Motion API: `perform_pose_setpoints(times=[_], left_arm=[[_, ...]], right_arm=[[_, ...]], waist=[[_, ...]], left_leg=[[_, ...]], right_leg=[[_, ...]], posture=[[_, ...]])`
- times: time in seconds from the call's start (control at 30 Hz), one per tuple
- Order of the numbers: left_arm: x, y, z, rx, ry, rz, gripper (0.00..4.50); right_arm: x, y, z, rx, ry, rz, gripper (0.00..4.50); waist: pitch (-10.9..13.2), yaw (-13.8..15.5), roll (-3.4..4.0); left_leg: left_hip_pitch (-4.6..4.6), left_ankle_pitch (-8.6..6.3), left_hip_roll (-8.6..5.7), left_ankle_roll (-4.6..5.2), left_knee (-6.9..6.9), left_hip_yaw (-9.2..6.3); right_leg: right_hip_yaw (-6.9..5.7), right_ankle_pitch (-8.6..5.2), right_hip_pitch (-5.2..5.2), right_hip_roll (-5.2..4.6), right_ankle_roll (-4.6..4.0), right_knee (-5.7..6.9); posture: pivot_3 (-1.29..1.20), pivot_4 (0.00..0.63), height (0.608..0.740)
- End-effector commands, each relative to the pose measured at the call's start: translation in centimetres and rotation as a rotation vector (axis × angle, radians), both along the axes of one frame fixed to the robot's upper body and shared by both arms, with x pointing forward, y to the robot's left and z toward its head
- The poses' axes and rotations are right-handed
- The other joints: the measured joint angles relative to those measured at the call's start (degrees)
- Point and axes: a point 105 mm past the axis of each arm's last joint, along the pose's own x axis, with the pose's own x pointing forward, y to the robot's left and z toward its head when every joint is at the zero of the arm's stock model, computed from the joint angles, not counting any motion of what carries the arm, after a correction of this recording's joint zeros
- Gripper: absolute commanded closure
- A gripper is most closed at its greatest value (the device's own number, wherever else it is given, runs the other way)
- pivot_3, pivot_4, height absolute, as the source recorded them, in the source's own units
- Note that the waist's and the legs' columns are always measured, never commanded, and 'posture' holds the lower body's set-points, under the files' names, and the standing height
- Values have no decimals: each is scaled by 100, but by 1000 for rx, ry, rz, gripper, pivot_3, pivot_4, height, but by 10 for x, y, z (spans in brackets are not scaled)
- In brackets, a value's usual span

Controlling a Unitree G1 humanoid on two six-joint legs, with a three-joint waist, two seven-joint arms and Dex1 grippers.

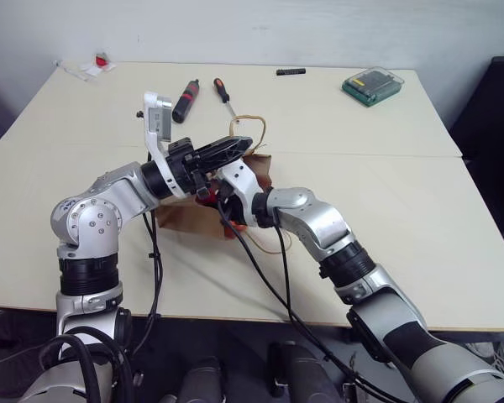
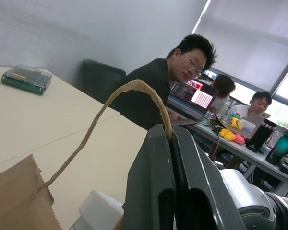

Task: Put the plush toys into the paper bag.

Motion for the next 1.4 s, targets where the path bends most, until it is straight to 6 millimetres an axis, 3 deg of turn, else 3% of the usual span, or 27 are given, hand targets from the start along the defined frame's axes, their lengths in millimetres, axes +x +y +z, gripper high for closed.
perform_pose_setpoints(times=[0.03, 0.17, 0.33, 0.43, 0.57, 0.73, 0.93, 1.07, 1.17, 1.23, 1.4], left_arm=[[-1, 9, 9, -10, -47, 28, 4500], [1, 12, 10, -10, -50, 38, 4500], [1, 14, 12, -11, -55, 40, 4500], [-2, 14, 8, 12, -48, 24, 4500], [-5, 13, 3, 36, -39, 4, 4500], [-3, 12, 4, 42, -42, 4, 4500], [-2, 10, 5, 48, -53, -9, 4500], [-2, 9, 6, 49, -60, -1, 4500], [-3, 10, 5, 55, -61, -2, 4500], [-3, 10, 5, 57, -60, 1, 4500], [2, 16, 10, 53, -71, 30, 4500]], right_arm=[[-12, -13, 32, 89, -32, 40, 1595], [-27, -39, 47, 111, -45, 34, 285], [-47, -102, 55, 144, -9, -104, 285], [-64, -160, 28, 147, 155, -309, 285], [-76, -188, -10, 169, 345, -496, 285], [-63, -192, -45, 298, 532, -679, 285], [-38, -163, -48, 595, 750, -675, 285], [-29, -146, -55, 577, 788, -683, 285], [-27, -140, -49, 585, 764, -657, 916], [-27, -138, -44, 582, 730, -637, 1586], [-28, -148, -1, 694, 583, -550, 3394]], waist=[[0, 12, 0], [0, 21, 0], [0, 33, -1], [0, 65, -2], [0, 36, -2], [1, 3, 2], [0, 15, -1], [0, 13, 0], [-1, 11, 0], [0, 0, 1], [1, 12, 3]], left_leg=[[0, 0, 0, 0, 0, -2], [-1, 0, -2, 1, 0, -6], [-6, -1, -3, 1, -1, -13], [-6, -1, -2, 1, -5, -19], [-1, -1, -4, 2, -7, -8], [16, 8, 1, -13, -13, -5], [11, 9, -1, -14, -11, -7], [9, 8, -1, -13, -13, -8], [9, 8, -2, -12, -13, -8], [9, 8, 0, -13, -15, -8], [5, 8, -2, -12, -18, -8]], right_leg=[[-1, 0, 0, -1, 0, 0], [-5, 0, 1, -4, 0, -1], [-11, 0, 2, -4, 0, -6], [-15, 0, 5, -4, 0, -8], [-5, 0, 7, -4, 0, -8], [4, -4, 6, 8, -8, 9], [2, -4, 4, 8, -8, 9], [1, -5, 3, 7, -9, 6], [1, -5, 4, 7, -9, 6], [1, -5, 3, 8, -9, 6], [1, -5, 1, 8, -9, 4]], posture=[[0, 150, 740], [0, 150, 740], [0, 150, 740], [0, 150, 740], [0, 150, 740], [0, 150, 740], [0, 150, 740], [0, 150, 740], [0, 150, 740], [0, 150, 740], [0, 150, 740]])
